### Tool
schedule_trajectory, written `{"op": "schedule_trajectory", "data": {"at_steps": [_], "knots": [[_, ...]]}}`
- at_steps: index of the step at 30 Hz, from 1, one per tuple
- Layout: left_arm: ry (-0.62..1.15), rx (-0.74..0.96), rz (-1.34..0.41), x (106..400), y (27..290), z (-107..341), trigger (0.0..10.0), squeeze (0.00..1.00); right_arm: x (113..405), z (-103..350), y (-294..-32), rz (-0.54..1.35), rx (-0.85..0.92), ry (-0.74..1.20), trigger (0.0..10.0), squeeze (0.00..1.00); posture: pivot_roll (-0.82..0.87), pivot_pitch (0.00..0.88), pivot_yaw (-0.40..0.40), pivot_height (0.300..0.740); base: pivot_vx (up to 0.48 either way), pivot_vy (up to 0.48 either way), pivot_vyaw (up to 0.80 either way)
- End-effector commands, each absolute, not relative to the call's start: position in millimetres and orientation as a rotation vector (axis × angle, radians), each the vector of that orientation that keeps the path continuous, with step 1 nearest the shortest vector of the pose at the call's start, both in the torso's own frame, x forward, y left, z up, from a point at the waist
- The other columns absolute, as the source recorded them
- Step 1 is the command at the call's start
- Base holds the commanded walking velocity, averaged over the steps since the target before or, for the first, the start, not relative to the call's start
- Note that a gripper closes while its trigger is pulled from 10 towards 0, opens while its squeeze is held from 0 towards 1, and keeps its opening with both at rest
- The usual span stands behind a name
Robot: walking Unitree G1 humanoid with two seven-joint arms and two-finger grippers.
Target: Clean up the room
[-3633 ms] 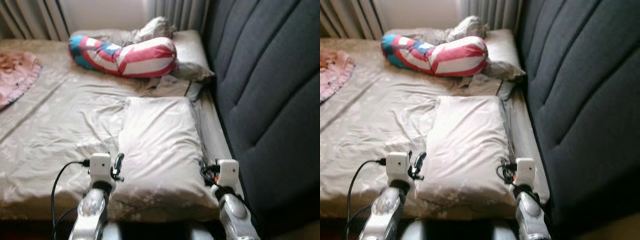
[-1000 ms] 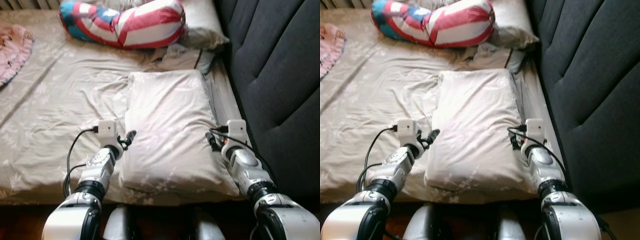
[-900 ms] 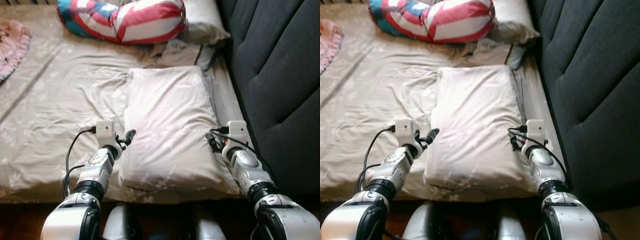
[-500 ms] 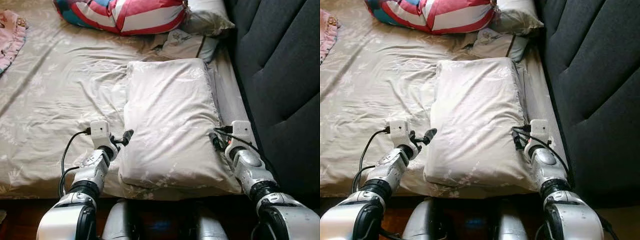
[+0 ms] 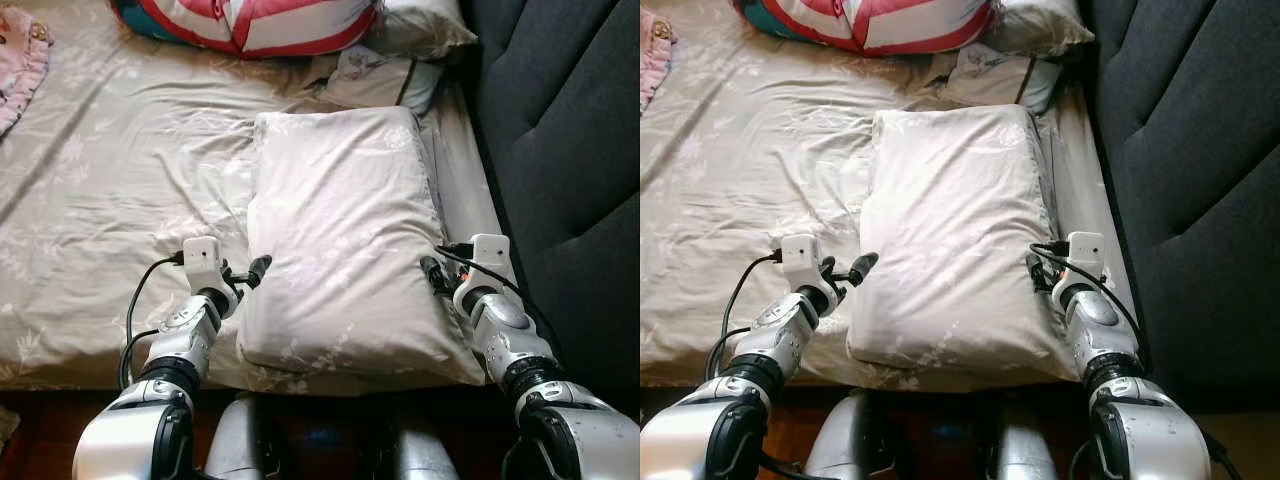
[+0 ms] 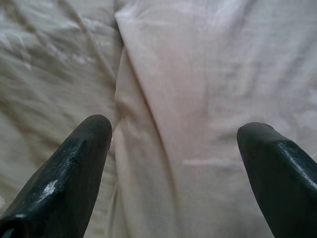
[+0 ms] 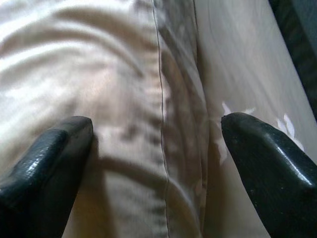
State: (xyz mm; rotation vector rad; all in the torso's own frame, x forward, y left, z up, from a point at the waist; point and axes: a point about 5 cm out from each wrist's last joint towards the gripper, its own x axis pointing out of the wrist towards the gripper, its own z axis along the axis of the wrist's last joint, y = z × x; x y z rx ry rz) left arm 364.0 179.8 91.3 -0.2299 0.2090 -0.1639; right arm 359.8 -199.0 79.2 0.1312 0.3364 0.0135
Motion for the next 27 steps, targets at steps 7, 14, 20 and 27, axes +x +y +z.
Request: {"op": "schedule_trajectory", "data": {"at_steps": [7,14,20,27], "knots": [[0.261,-0.294,-0.186,352.8,171.0,71.1,10.0,0.0,346.5,58.8,-201.9,-0.004,0.164,0.41,10.0,0.0,-0.17,0.355,-0.037,0.643,0.0,0.0,0.0],[0.273,-0.321,-0.177,351.3,169.1,67.7,10.0,0.0,342.5,52.1,-199.1,0.017,0.175,0.447,10.0,0.0,-0.17,0.382,-0.041,0.643,0.0,0.0,0.0],[0.278,-0.327,-0.174,350.4,171.9,66.6,10.0,0.0,339.7,46.7,-191.0,0.048,0.205,0.468,10.0,0.0,-0.17,0.396,-0.032,0.643,0.0,0.0,0.0],[0.263,-0.364,-0.143,350.1,178.5,67.3,10.0,0.0,335.6,40.5,-181.1,0.11,0.227,0.5,10.0,0.0,-0.18,0.406,-0.038,0.643,0.0,0.0,0.0]]}}
